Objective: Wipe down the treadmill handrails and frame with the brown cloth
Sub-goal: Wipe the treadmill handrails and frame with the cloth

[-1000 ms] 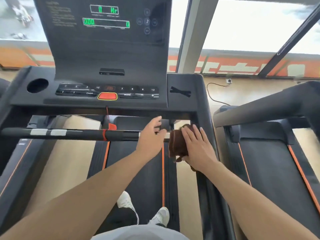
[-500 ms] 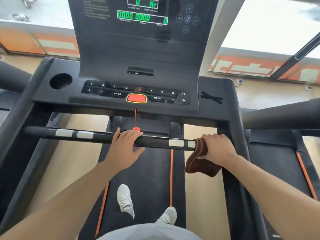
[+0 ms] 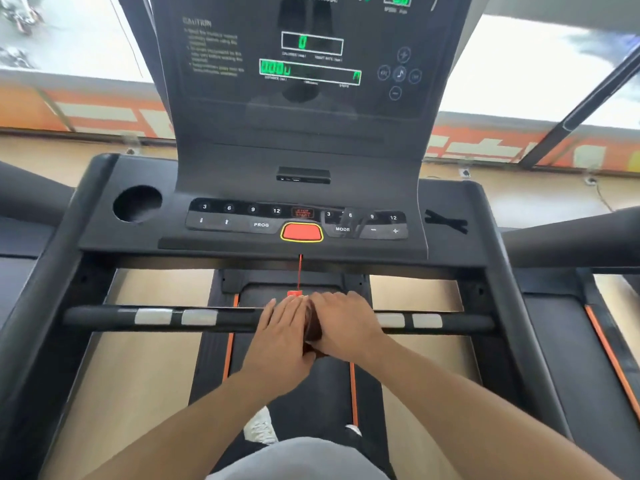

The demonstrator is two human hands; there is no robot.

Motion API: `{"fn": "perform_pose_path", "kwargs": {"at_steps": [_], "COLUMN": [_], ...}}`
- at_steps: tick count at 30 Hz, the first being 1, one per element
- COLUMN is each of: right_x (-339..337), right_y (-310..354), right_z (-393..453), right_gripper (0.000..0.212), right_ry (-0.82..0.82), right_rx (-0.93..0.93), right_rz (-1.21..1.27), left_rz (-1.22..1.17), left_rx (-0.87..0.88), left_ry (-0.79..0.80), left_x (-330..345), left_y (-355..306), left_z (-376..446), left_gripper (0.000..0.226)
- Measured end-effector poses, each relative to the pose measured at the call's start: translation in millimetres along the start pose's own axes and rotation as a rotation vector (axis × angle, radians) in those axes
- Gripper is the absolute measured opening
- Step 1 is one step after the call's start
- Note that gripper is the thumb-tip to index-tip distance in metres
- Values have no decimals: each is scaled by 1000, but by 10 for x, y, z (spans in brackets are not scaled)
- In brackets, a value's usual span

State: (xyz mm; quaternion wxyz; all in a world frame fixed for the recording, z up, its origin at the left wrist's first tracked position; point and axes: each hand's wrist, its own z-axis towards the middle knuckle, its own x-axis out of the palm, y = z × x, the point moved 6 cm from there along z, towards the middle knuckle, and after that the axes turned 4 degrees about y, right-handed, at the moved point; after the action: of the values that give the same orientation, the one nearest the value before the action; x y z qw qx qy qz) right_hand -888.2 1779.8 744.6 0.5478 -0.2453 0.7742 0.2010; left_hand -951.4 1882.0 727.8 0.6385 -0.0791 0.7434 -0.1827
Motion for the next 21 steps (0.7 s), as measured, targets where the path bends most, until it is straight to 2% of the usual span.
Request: {"fn": "perform_pose_path", "kwargs": {"at_steps": [5,11,14,17,21], "right_x": [79,154,165,156,178], "right_y": [92,-155,-467,-1003,-1814], "right_z": [16,-66,-199,-434,-789], "right_gripper": [67,61,48,40,44], "right_ry": [163,91,98,211,379], "right_rx": [188,102,94,149,253], "right_rz": [-91,-8,8,-8,-146], "left_rz": [23,38,40,54,64], "left_rx": [-21,-131,-182,-226,-264], "left_ry": [-28,-61,-66,-77,-75], "left_x": [-3,-27,-35,-22,-2], "left_y": [-29,-75,-116,-141,-173], "left_z": [4,10,24,28,37], "left_gripper": [86,78,74,73,73]}}
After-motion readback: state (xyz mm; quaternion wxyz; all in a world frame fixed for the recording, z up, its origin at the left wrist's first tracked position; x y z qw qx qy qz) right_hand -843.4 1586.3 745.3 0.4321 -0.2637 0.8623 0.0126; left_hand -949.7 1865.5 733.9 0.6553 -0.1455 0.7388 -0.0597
